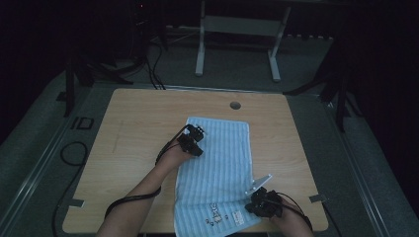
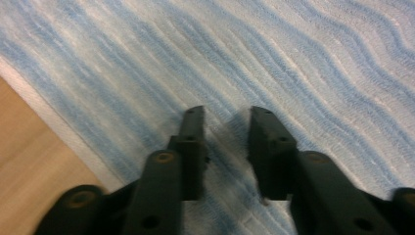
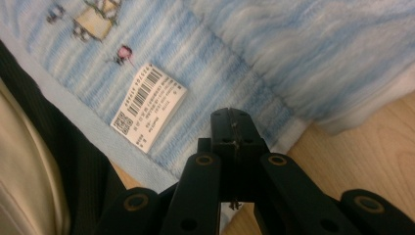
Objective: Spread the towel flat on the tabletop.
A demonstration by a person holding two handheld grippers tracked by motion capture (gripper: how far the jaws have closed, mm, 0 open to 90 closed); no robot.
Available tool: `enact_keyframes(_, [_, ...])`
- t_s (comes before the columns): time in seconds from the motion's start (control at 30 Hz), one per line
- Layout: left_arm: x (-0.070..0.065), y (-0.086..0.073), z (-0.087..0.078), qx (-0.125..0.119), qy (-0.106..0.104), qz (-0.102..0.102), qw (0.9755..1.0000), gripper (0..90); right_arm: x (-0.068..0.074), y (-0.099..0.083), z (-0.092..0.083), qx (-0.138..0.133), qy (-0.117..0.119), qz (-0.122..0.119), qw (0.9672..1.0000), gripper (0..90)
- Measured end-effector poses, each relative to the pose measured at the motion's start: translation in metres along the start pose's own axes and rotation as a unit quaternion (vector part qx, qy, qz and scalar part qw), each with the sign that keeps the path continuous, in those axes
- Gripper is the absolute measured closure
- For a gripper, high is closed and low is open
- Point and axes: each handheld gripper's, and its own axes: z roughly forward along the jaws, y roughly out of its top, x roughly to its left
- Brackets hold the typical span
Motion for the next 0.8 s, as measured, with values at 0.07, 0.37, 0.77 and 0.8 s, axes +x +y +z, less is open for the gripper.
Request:
enact_keyframes(0.07, [0.004,0.006,0.002,0.004,0.001,-0.001,1.0,78.6,-0.001,-0.001,0.0,-0.001,0.003,0.006,1.0,90.0])
enact_keyframes(0.37, [0.023,0.025,0.01,0.005,0.031,-0.025,0.9992,84.1,-0.004,-0.011,-0.006,0.007,-0.006,0.011,0.9999,90.0])
enact_keyframes(0.77, [0.046,0.042,0.019,-0.004,0.027,-0.063,0.9977,71.4,0.0,-0.026,-0.01,-0.01,-0.006,0.032,0.9994,90.0])
enact_keyframes(0.8, [0.048,0.043,0.019,-0.006,0.026,-0.069,0.9973,69.2,0.0,-0.027,-0.01,-0.011,-0.005,0.037,0.9992,89.9])
